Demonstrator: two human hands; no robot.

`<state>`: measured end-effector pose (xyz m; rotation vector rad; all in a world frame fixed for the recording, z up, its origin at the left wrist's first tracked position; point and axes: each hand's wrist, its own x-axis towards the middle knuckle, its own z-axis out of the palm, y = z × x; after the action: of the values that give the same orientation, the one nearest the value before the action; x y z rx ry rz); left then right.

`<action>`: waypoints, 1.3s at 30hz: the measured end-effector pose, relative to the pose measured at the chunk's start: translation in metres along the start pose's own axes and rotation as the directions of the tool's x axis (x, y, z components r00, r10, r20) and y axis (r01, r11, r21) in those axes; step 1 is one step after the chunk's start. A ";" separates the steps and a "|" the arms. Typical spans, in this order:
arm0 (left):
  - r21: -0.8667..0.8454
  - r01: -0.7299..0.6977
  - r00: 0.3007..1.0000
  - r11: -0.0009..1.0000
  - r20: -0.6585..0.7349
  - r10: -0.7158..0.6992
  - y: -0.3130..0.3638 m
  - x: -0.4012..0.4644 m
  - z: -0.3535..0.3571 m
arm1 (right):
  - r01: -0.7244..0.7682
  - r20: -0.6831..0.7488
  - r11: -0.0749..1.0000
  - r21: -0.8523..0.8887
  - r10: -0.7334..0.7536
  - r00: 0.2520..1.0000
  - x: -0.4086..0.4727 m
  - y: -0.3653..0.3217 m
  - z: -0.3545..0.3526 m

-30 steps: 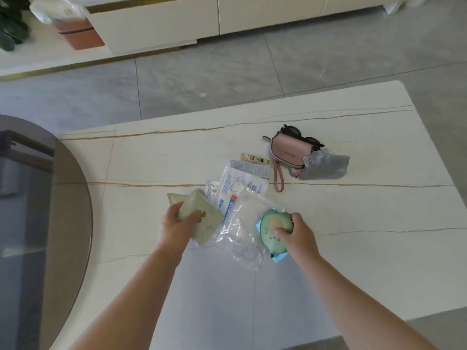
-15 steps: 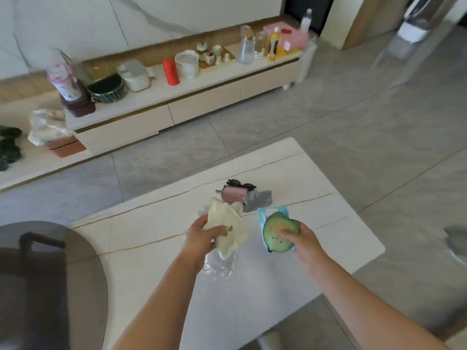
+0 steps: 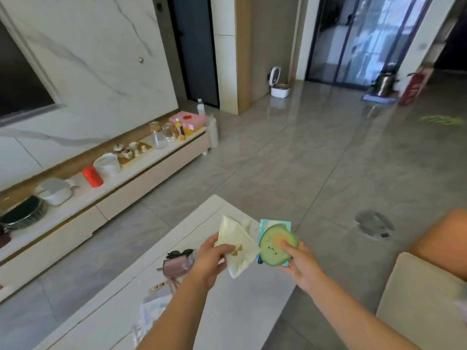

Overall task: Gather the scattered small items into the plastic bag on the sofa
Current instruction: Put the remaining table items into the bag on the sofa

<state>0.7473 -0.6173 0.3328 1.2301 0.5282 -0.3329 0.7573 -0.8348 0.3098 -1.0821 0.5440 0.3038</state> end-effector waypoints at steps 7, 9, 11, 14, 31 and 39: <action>0.139 -0.011 0.986 0.990 0.166 -0.012 -0.006 0.020 0.152 | 0.101 -0.105 0.988 0.115 -0.089 0.990 -0.006 -0.078 -0.119; 0.143 -0.002 0.976 0.990 0.218 -0.030 -0.012 0.026 0.196 | 0.128 -0.153 0.981 0.146 -0.106 0.983 -0.005 -0.098 -0.154; 0.170 0.002 0.960 0.985 0.277 -0.049 -0.019 0.030 0.239 | 0.159 -0.209 0.972 0.174 -0.121 0.970 -0.005 -0.115 -0.186; 0.204 0.006 0.933 0.979 0.351 -0.079 -0.031 0.034 0.296 | 0.202 -0.279 0.953 0.227 -0.135 0.951 -0.008 -0.136 -0.231; 0.534 -0.004 0.622 0.845 0.663 -0.416 -0.084 0.065 0.509 | 0.544 -0.783 0.793 0.274 -0.145 0.605 -0.064 -0.163 -0.387; 0.661 -0.146 0.509 0.736 0.689 -0.517 -0.114 0.077 0.605 | 0.677 -0.942 0.686 0.267 0.040 0.332 -0.068 -0.158 -0.442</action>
<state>0.8750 -1.2240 0.3430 1.4763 -0.3939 -1.3649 0.6592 -1.2984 0.3083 -0.5355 1.2734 -0.9581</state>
